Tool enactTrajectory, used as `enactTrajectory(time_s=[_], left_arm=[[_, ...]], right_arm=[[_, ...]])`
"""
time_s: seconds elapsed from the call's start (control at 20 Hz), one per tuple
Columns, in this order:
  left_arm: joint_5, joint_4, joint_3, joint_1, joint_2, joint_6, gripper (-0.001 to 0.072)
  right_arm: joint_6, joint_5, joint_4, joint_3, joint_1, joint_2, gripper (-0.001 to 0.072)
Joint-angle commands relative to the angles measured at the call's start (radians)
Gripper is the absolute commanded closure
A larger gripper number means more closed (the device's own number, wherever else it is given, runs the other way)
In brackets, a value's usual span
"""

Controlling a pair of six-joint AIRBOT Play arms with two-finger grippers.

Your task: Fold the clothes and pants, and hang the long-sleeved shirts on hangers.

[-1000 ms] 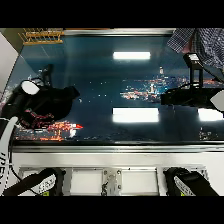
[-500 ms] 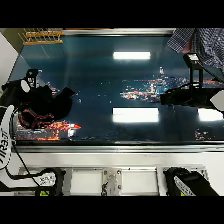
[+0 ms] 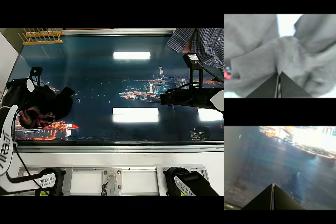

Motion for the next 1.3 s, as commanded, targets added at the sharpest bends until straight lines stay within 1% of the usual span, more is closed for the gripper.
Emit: enactTrajectory(time_s=[0.0,0.1,0.2,0.3,0.4,0.5,0.55,0.6,0.65,0.7,0.85,0.95,1.05,1.1,1.15,1.25], left_arm=[[0.01,-0.238,0.001,-0.151,0.181,-0.003,0.0702],[0.032,-0.333,0.001,-0.308,0.269,-0.004,0.0702],[0.102,-0.346,0.001,-0.485,0.317,-0.017,0.0702],[0.186,-0.346,0.001,-0.643,0.327,-0.083,0.0701],[0.252,-0.346,0.002,-0.755,0.307,-0.111,0.0702],[0.267,-0.346,0.002,-0.809,0.272,-0.113,0.0692],[0.263,-0.345,0.002,-0.809,0.257,-0.113,0.0413],[0.252,-0.345,0.001,-0.787,0.25,-0.121,0.0142],[0.231,-0.345,0.001,-0.737,0.249,-0.145,0.0094],[0.203,-0.345,0.001,-0.67,0.25,-0.145,0.0094],[0.105,-0.338,-0.037,-0.393,0.247,-0.144,0.0095],[0.09,-0.34,-0.108,-0.208,0.233,-0.144,0.0095],[0.078,-0.37,-0.177,-0.066,0.187,-0.143,0.0095],[0.082,-0.409,-0.209,-0.014,0.152,-0.14,0.0095],[0.085,-0.451,-0.229,0.016,0.116,-0.115,0.0095],[0.087,-0.53,-0.234,0.035,0.032,-0.034,0.0095]], right_arm=[[0.0,0.0,0.0,0.0,0.001,0.0,0.0701],[0.001,0.0,0.0,0.0,0.001,0.0,0.0701],[0.02,-0.012,0.041,0.0,0.001,-0.001,0.07],[0.019,-0.017,0.072,0.0,0.001,0.0,0.07],[0.019,-0.025,0.061,0.0,-0.002,0.0,0.07],[0.019,-0.048,0.037,0.0,-0.011,0.0,0.07],[0.019,-0.049,0.037,0.0,-0.018,0.0,0.07],[0.019,-0.048,0.035,0.0,-0.026,0.001,0.07],[0.019,-0.048,0.033,0.0,-0.029,0.001,0.07],[0.019,-0.048,0.026,0.0,-0.029,0.002,0.07],[0.019,-0.048,0.026,0.0,-0.028,0.001,0.07],[0.019,-0.048,0.027,0.0,-0.028,-0.003,0.0699],[0.019,-0.048,0.027,0.0,-0.028,-0.009,0.0699],[0.019,-0.048,0.027,0.0,-0.028,-0.013,0.0699],[0.021,-0.048,0.028,0.0,-0.028,-0.02,0.07],[0.034,-0.048,0.03,0.0,-0.028,-0.039,0.0699]])
